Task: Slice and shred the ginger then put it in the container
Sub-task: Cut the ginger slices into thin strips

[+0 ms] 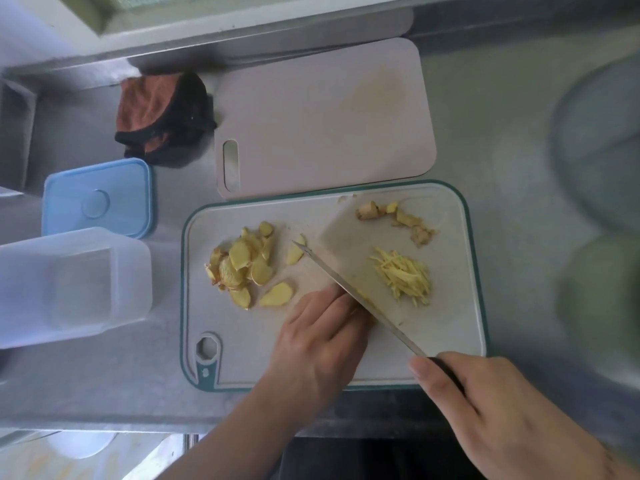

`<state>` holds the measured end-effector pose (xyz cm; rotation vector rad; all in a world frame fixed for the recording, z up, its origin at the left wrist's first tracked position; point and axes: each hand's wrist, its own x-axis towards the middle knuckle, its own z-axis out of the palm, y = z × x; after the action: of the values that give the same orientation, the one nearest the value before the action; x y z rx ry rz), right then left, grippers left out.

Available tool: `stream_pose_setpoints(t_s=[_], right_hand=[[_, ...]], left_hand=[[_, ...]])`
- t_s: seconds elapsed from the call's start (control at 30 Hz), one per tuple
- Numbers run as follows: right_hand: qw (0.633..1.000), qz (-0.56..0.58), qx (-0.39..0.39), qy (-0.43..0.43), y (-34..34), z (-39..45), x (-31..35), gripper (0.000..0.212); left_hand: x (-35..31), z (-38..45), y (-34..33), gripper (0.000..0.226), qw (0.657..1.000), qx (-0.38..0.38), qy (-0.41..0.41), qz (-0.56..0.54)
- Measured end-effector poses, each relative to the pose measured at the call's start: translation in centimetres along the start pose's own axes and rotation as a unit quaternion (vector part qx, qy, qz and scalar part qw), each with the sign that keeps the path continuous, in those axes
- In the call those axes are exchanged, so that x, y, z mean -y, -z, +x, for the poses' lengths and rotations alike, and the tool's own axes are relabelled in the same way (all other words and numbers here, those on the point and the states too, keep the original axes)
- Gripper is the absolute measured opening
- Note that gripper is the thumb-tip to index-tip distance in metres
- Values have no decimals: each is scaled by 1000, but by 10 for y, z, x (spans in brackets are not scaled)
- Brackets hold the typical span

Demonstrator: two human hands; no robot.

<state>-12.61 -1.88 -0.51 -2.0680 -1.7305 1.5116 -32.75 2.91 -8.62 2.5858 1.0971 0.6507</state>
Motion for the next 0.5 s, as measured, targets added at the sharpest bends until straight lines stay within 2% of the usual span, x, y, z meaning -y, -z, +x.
stream_pose_setpoints(t_s=[0.2, 0.33, 0.5], right_hand=[[999, 1, -31, 21, -1, 1, -1, 59], [1000, -10, -11, 9, -3, 4, -4, 75], [1000, 2, 5, -6, -6, 10, -5, 73]], left_hand=[[1, -2, -3, 13, 1000, 4, 0, -1], [2, -2, -3, 14, 1000, 4, 3, -5], [2, -2, -5, 13, 1000, 3, 13, -10]])
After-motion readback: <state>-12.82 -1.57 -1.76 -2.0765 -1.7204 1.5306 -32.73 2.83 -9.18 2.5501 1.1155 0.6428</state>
